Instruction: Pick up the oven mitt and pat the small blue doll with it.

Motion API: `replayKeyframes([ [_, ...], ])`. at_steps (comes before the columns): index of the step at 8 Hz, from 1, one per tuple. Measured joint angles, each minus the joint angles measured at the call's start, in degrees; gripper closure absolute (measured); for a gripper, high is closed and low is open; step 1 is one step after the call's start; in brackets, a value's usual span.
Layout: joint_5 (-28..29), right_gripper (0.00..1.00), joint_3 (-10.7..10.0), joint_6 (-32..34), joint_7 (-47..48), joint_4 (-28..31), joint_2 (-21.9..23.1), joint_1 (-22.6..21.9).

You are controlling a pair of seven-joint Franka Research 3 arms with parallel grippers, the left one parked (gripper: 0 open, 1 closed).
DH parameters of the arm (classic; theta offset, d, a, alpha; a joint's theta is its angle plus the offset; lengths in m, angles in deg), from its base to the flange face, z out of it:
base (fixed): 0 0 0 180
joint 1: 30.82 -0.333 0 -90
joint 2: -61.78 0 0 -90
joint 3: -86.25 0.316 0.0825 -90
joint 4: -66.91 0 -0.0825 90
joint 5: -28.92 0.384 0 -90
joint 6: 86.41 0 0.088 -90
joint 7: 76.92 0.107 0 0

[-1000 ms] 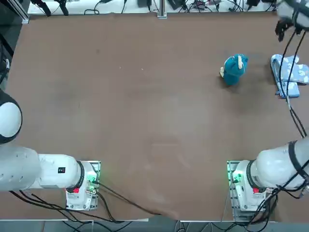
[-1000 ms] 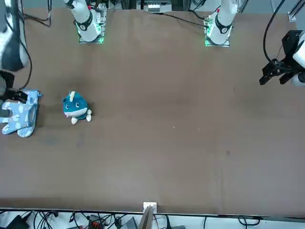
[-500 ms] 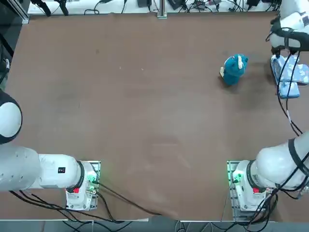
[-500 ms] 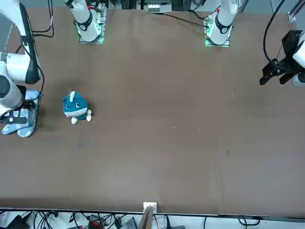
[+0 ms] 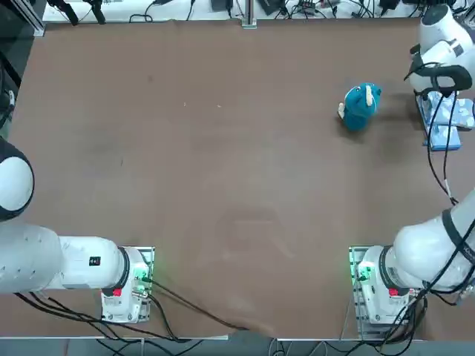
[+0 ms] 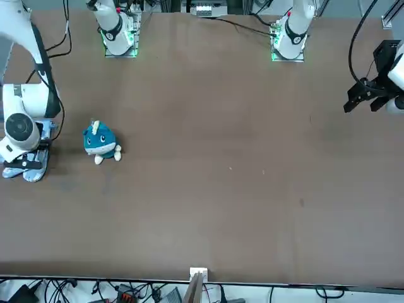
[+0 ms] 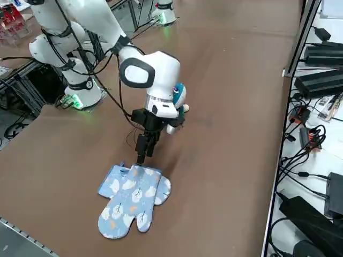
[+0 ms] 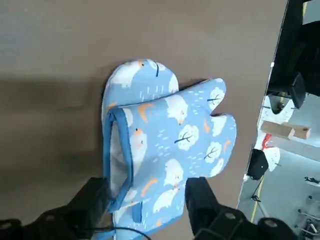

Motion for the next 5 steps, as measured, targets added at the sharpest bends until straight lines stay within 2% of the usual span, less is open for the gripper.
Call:
replayKeyframes([
  [5, -11.2, 0.09, 0.0, -3.9, 10.3, 0.0, -4.7, 1.8],
])
